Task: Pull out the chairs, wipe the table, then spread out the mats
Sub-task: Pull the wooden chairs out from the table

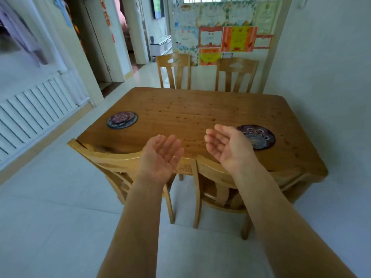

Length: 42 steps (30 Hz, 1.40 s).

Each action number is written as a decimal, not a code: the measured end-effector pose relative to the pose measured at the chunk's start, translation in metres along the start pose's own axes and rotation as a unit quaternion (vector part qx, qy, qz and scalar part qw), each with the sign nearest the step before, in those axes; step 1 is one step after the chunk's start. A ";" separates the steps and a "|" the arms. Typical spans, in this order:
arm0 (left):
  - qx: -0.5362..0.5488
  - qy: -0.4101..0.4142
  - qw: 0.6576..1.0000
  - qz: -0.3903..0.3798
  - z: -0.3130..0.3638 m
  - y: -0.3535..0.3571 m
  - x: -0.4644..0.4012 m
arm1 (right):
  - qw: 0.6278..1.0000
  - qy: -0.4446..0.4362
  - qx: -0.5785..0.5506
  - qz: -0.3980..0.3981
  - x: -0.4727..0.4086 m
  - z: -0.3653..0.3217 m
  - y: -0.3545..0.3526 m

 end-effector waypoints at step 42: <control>0.108 0.251 0.961 0.040 0.727 -0.389 -0.031 | 0.972 0.012 -0.095 -0.214 -0.096 0.311 0.765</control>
Point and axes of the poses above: each hand's wrist, its own x-axis away from the middle knuckle, its own y-axis out of the palm, z = x × y, the point moved 8 cm from there along -x, towards the middle knuckle, and after that the axes turned 15 degrees about -y, right-handed, at the moved point
